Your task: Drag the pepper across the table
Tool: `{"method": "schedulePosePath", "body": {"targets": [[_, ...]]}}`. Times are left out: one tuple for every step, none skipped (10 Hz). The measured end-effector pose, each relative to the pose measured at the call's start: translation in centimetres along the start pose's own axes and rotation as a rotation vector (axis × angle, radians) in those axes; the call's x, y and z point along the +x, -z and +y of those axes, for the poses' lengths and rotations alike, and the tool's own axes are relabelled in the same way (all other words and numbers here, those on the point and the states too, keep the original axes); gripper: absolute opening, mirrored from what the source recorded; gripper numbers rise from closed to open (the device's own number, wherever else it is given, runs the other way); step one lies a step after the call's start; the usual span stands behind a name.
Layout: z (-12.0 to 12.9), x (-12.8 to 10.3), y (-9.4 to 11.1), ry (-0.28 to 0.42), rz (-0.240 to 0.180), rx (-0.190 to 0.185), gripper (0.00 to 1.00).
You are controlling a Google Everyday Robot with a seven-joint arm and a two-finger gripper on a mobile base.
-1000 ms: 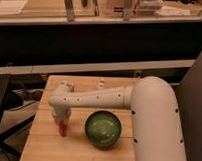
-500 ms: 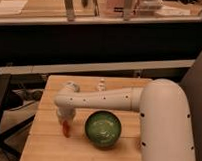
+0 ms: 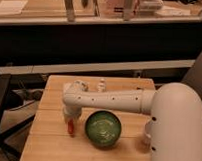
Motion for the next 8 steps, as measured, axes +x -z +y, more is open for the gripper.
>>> {"method": "schedulePosePath", "body": {"targets": [[0.9,0.1,0.4,-0.014,0.004,0.006,0.0],[1.5,0.2,0.5,-0.024,0.007,0.011,0.0],[1.6,0.2,0.5,-0.032,0.011,0.017,0.0],[2.1,0.2,0.6,-0.044,0.013,0.02,0.0],[3.0,0.3,0.8,-0.062,0.018,0.025,0.0],[3.3,0.3,0.9,-0.064,0.021,0.029,0.0],[4.1,0.3,1.1,-0.072,0.026,0.033,0.0],[4.9,0.4,1.4,-0.083,0.031,0.034,0.0]]}}
